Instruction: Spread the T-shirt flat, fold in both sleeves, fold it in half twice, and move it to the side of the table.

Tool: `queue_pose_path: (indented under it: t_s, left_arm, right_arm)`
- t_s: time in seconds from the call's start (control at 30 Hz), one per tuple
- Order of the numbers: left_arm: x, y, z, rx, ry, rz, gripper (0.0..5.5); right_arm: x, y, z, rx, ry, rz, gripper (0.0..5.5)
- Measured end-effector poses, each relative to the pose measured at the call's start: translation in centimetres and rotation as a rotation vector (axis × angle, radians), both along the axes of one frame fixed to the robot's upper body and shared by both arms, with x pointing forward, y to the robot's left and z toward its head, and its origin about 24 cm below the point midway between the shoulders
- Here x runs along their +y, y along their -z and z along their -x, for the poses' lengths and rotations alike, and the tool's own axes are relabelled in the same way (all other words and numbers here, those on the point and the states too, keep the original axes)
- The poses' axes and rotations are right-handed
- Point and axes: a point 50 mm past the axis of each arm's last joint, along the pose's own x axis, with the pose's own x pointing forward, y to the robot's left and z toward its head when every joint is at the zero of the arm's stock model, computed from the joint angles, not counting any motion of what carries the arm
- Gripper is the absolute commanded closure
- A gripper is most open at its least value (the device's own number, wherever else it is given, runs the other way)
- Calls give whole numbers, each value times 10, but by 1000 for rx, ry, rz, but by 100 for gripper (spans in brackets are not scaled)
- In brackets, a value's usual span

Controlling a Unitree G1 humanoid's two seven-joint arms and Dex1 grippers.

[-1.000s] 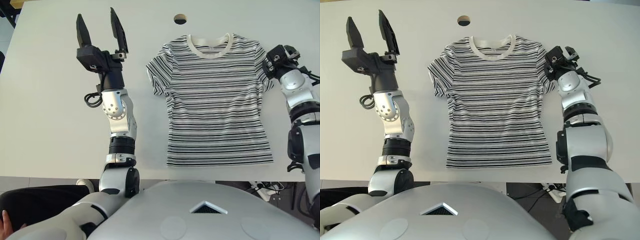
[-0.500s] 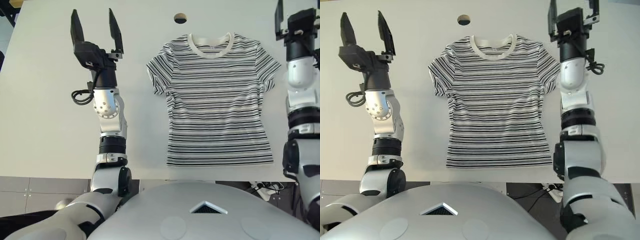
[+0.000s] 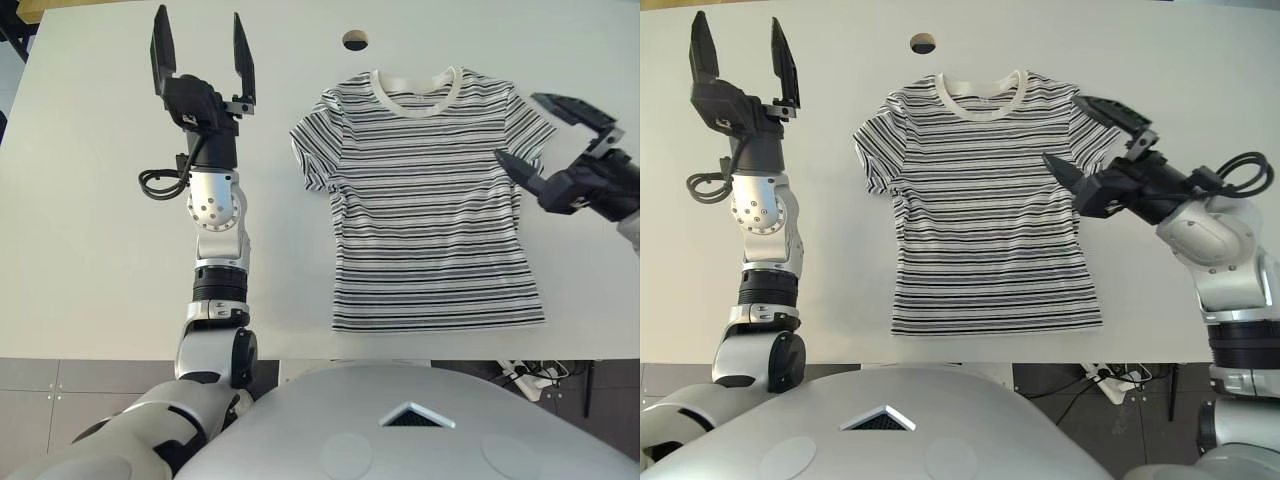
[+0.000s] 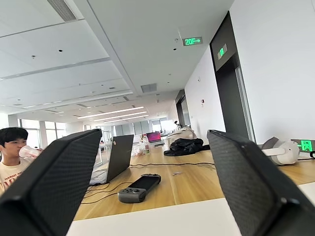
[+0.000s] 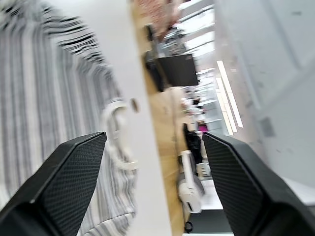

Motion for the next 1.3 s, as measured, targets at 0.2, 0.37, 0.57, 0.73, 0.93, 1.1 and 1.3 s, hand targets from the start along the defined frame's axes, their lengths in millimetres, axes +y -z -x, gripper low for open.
queue_pose_path:
  t_s: [0.2,0.37,0.57,0.73,0.93,1.1,1.3]
  left_arm:
    - [-10,6,-1,20,37,-6,154]
    - [-10,12,-3,48,41,-16,154]
    - [-3,11,-3,38,29,-44,154]
    - [-3,9,-3,28,32,-63,154]
    - [1,8,-4,25,19,-72,154]
    - [15,3,-2,1,-30,-231,154]
    - [73,-4,18,65,-152,-855,154]
  right_arm:
    - [31,57,7,164,-107,159,190]
    - [33,62,2,157,-99,172,190]
    - [35,68,20,207,-161,200,190]
    - [33,68,35,226,-185,205,190]
    - [33,65,35,208,-163,175,190]
    - [51,-12,7,-130,-75,-383,190]
    - [33,-47,-23,-116,134,-927,190]
